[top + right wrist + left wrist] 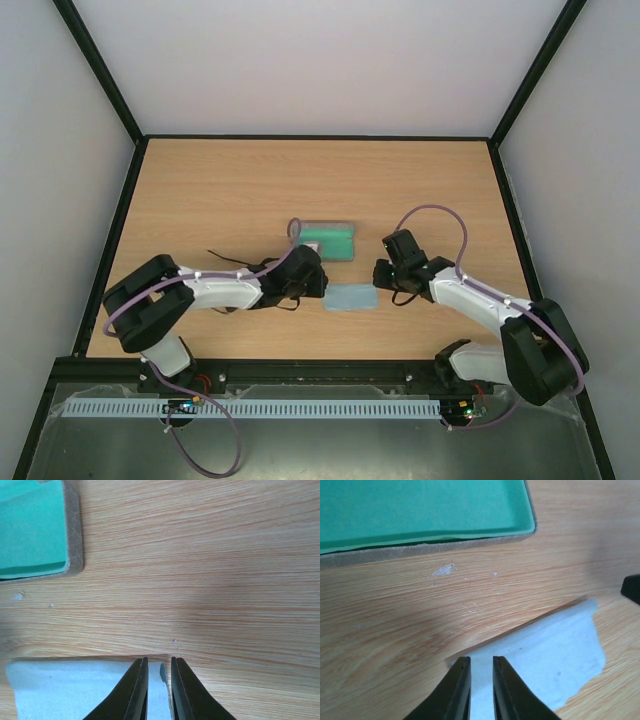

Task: Organize the sunglasses
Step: Fold the glasses cleaning cloth at the center of the board, then pick up the glasses cleaning cloth from the center of the board.

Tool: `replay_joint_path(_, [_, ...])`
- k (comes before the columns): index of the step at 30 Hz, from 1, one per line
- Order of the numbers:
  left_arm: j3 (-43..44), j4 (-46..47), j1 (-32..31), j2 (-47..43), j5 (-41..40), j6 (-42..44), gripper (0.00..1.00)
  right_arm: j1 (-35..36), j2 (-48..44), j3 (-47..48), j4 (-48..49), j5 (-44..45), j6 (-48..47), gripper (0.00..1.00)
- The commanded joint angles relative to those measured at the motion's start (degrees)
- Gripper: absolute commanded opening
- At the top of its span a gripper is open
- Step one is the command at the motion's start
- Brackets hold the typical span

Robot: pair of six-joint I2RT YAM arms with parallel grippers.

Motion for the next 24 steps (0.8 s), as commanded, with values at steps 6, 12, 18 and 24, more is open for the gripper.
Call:
replay_joint_path(6, [-0.6,-3.3,0.1,-8.4,-0.9,0.7,0.29,-0.2,-3.1,1.7,-4.0,1.4,1.8,0.15])
replay_joint_path(12, [-1.9,-6.3,-0.5,-14.3,-1.1,-0.1,0.41,-0.2,-4.9,2.3,-5.6,0.5,2.4,0.15])
replay_joint_path(18, [-4.8,-8.5,-0.6,-19.4,-1.8,-0.6,0.44,-0.2,-5.8,3.7,-7.1,-1.1,3.5,0.17])
replay_joint_path(24, [-6.7,-12.0,-0.5,-22.9,-1.7,-1.1,0.51,-0.2,-6.5,5.5,-8.9,-2.5,4.5,0.33])
